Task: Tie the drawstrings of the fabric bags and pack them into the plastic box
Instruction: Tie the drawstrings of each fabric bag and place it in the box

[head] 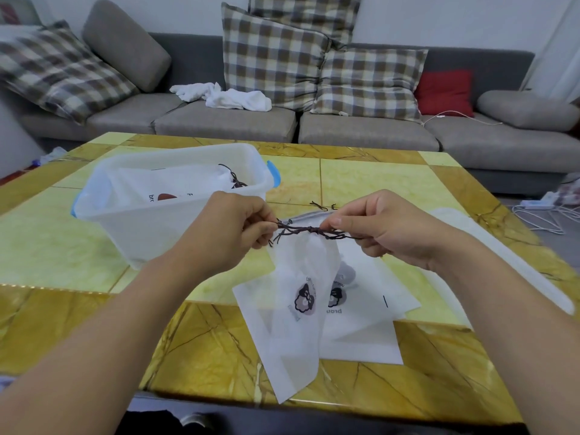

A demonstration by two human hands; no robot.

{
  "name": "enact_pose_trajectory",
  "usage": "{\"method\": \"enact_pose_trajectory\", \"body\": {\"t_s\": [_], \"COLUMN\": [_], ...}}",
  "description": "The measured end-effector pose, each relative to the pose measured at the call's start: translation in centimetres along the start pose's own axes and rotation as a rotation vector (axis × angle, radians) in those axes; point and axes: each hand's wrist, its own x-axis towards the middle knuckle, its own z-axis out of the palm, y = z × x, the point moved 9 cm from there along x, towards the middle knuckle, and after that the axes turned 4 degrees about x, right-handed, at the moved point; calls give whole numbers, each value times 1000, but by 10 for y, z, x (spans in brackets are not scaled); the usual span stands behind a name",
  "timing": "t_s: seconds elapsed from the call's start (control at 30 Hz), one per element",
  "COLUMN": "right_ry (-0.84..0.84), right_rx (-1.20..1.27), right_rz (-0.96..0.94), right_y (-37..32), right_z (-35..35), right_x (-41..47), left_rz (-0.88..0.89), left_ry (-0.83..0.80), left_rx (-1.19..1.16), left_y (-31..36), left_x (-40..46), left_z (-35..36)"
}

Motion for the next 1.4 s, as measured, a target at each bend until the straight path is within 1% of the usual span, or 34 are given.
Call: {"method": "enact_pose_trajectory", "body": {"t_s": [0.07, 0.13, 0.2, 0.23, 0.27, 0.3, 0.33, 0.37, 0.4, 0.43, 0.47, 0.5, 0.53, 0.57, 0.6, 0.67, 0.7, 0.8, 0.83, 0.87, 0.9, 0.93, 1.0, 1.07, 1.13, 1.2, 1.23, 1.27, 1.3, 1.33, 1.37, 1.4], "right_ry": [17, 40, 57, 63, 61, 46, 27, 27, 46, 77, 118, 180, 247, 312, 359, 398, 390, 344, 320, 350, 405, 449, 475, 483, 437, 307, 201, 80, -43, -151, -222, -257], "right_rx": [-161, -454, -741, -817, -834, -799, -716, -573, -372, -156, 34, 186, 319, 436, 531, 670, 753, 1019, 1052, 1015, 902, 751, 460, 103, -349, -809, -999, -1132, -1207, -1218, -1170, -1105], "right_rz": [13, 36, 53, 36, 7, -14, -30, -44, -42, -14, 4, 1, -12, -36, -63, -122, -149, -251, -288, -299, -290, -258, -164, -45, 28, 27, 34, 60, 120, 195, 282, 326], "right_y": [0, 5, 16, 20, 22, 22, 19, 14, 9, 8, 6, 3, 1, -2, -6, -15, -21, -48, -62, -72, -81, -87, -89, -75, -62, -54, -49, -42, -34, -27, -23, -23], "right_z": [7, 19, 30, 35, 39, 41, 42, 40, 35, 26, 17, 5, -7, -20, -29, -43, -49, -61, -59, -55, -48, -35, -5, 14, 26, 42, 54, 63, 70, 74, 74, 73], "right_x": [0, 2, 10, 15, 20, 24, 26, 27, 26, 25, 25, 25, 24, 25, 26, 30, 32, 43, 48, 53, 59, 71, 100, 129, 150, 162, 165, 166, 163, 156, 147, 140], "left_rz": [-76, -136, -115, -91, -66, -45, -36, -46, -90, -177, -304, -435, -530, -567, -556, -459, -407, -282, -261, -242, -220, -204, -168, -121, -53, 58, 103, 118, 97, 58, 6, -30], "left_ry": [-45, -92, -118, -121, -102, -44, 58, 184, 300, 353, 318, 231, 144, 105, 114, 185, 206, 192, 185, 185, 188, 190, 206, 272, 367, 484, 524, 523, 461, 366, 268, 189], "left_rx": [-88, -164, -160, -148, -128, -91, -13, 125, 313, 497, 638, 715, 736, 726, 692, 598, 570, 562, 571, 583, 594, 603, 592, 516, 428, 399, 395, 403, 429, 475, 550, 638], "left_y": [-7, -9, -5, -2, 1, 1, -1, -6, -16, -28, -46, -64, -79, -87, -89, -80, -74, -55, -51, -47, -42, -39, -34, -25, -12, 8, 14, 16, 12, 4, -6, -16], "left_x": [-1, -4, -6, -5, -4, -2, -1, -2, -4, -7, -10, -14, -19, -21, -23, -20, -18, -14, -12, -11, -9, -8, -7, -9, -13, -17, -18, -17, -12, -6, -2, 1], "left_z": [9, 21, 29, 29, 26, 18, 4, -15, -34, -49, -59, -62, -62, -61, -61, -62, -61, -49, -44, -39, -35, -32, -29, -32, -38, -42, -43, -42, -36, -28, -20, -14]}}
